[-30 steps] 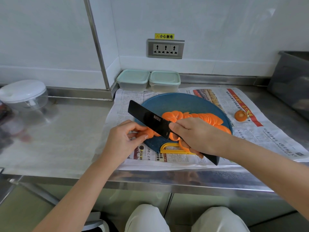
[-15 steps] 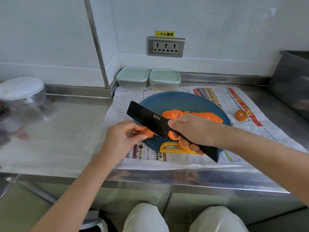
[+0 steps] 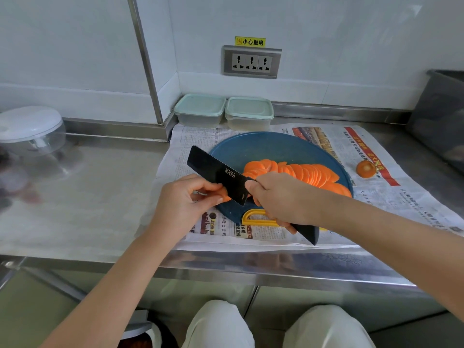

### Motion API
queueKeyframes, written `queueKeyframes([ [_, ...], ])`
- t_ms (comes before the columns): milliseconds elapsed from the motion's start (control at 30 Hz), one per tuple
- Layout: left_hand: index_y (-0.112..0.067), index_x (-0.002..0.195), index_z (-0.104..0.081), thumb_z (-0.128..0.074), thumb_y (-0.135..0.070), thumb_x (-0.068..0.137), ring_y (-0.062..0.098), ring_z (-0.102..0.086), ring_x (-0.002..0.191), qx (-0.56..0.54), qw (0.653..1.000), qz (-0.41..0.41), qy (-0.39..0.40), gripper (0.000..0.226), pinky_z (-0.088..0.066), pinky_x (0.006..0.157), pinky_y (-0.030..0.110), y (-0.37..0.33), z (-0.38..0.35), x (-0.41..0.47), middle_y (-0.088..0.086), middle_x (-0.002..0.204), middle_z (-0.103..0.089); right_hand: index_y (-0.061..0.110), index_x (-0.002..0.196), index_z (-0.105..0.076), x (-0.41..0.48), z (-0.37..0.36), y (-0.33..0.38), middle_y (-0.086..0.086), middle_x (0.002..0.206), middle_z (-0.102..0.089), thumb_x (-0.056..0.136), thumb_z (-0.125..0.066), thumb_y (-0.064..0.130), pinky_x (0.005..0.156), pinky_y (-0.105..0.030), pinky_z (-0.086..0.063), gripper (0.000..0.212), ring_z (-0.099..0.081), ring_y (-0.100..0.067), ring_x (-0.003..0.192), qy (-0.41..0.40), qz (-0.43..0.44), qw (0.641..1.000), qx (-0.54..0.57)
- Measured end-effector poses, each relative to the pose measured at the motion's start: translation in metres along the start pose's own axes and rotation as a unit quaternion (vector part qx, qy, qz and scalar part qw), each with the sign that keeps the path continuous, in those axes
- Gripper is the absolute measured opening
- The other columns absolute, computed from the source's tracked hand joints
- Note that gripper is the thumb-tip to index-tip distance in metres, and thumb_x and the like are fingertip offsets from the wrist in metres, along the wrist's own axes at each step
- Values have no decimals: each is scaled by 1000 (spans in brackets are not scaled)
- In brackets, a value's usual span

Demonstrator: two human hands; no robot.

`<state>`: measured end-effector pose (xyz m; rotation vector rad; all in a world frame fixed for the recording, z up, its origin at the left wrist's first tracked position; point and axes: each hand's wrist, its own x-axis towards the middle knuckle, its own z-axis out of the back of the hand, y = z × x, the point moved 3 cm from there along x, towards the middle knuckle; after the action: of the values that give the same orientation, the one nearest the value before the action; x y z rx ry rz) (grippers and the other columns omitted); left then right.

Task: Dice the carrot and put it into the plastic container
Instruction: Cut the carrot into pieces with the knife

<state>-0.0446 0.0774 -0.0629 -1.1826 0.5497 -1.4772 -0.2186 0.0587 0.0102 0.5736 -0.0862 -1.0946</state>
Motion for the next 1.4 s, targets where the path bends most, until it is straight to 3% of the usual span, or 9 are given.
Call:
queueKeyframes([
  [100,-21,91,-74,-79,-7,71,9,-69,85,-6,1000,1,3,25,-57,83,34,-2,0,0,-8,90,-72,22,70,-35,1,-6,-2,1,65,-40,106,-22,24,42,-20,-37,38,-37,-9,49,15,8,1000,-20],
  [333,-15,91,-74,-79,-1,69,8,-70,84,-28,1000,5,-4,27,-57,83,30,-2,-1,-2,-2,90,-72,29,71,-32,13,-29,1,4,67,-40,105,-22,26,54,-20,-33,36,-41,-12,57,-34,41,997,-52],
  [467,-15,93,-74,-79,-2,70,8,-70,86,-29,1000,5,-5,27,-56,84,28,-3,-1,-2,0,92,-72,8,118,-52,15,-34,-2,-5,77,-51,105,-21,26,58,-20,-36,38,-50,-22,73,-39,22,999,1],
  [633,-26,97,-73,-75,-9,77,5,-66,91,18,1000,-6,9,27,-54,86,25,-5,2,-3,-9,96,-70,21,72,-41,10,-28,-8,-2,64,-46,105,-21,31,46,-21,-36,40,-48,-9,43,9,17,1000,14],
  [733,-32,93,-72,-76,-10,76,3,-66,89,12,1000,8,12,28,-54,84,22,-9,3,-2,-11,93,-70,18,76,-46,9,-26,-8,-8,68,-51,106,-23,27,53,-27,-44,39,-52,-4,46,17,13,999,38],
  [867,-31,90,-71,-77,-9,75,3,-66,87,8,1000,22,11,27,-55,81,24,-9,4,-3,-10,91,-71,5,110,-54,10,-32,-8,-13,90,-62,104,-20,30,72,-37,-48,43,-58,-26,79,-43,22,999,10],
  [1000,-22,92,-73,-76,-3,75,5,-67,86,3,1000,-5,2,27,-55,80,20,-9,3,-3,-4,91,-70,13,96,-46,9,-32,-1,-3,71,-44,105,-20,24,67,-29,-35,30,-48,-22,74,-56,36,997,-27],
  [1167,-21,93,-72,-75,0,75,8,-67,92,-6,1000,0,2,29,-54,84,21,-5,6,-2,-4,95,-69,27,68,-36,8,-23,-4,2,65,-45,104,-22,31,53,-25,-38,39,-45,-14,56,-16,16,1000,15],
  [1400,-34,85,-68,-77,-6,74,6,-65,91,15,1000,5,5,32,-54,85,21,-9,6,0,-13,91,-67,8,80,-49,-4,-2,-12,-10,55,-46,103,-30,30,42,-29,-40,38,-44,-21,42,6,-33,989,141],
])
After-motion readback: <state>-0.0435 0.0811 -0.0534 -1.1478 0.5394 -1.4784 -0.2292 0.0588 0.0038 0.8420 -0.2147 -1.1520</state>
